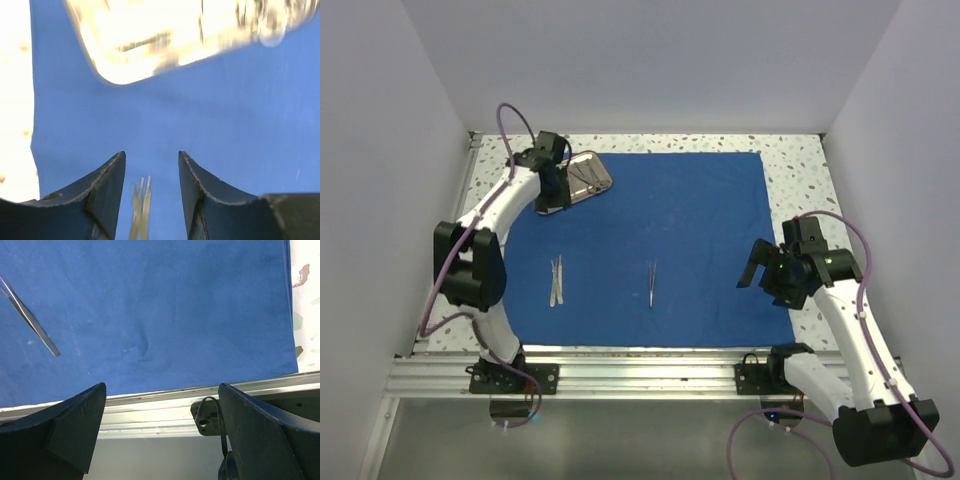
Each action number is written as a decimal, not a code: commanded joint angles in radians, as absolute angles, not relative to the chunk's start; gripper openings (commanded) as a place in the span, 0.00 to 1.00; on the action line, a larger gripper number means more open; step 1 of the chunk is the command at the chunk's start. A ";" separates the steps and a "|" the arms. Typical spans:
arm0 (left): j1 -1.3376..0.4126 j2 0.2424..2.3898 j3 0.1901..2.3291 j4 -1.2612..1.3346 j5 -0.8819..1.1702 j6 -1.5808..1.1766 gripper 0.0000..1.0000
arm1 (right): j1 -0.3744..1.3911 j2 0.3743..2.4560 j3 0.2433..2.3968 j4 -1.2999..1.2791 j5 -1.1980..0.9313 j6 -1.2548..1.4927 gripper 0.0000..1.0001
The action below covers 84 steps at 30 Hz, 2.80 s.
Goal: Open and lay out the surgical kit
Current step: Pick up the medical item from the container, then place the medical item in the surgical kit.
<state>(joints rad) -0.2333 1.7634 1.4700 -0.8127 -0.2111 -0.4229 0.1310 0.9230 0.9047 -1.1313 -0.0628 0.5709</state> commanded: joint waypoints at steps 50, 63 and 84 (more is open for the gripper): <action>-0.130 2.165 2.082 -0.842 -0.187 -0.416 0.00 | 0.130 1.082 1.017 -1.065 -0.024 0.571 0.98; -0.529 1.651 1.338 -0.707 -0.193 -0.731 0.00 | 0.132 0.993 1.088 -1.195 -0.149 0.583 0.98; -0.841 1.666 1.173 -0.594 -0.163 -0.960 0.54 | 0.172 0.923 1.071 -1.273 -0.124 0.552 0.98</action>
<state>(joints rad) -0.8383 1.6680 1.1477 -0.6315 -0.1616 -0.9424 0.1658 0.9291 1.0641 -1.2575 -0.1410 0.5781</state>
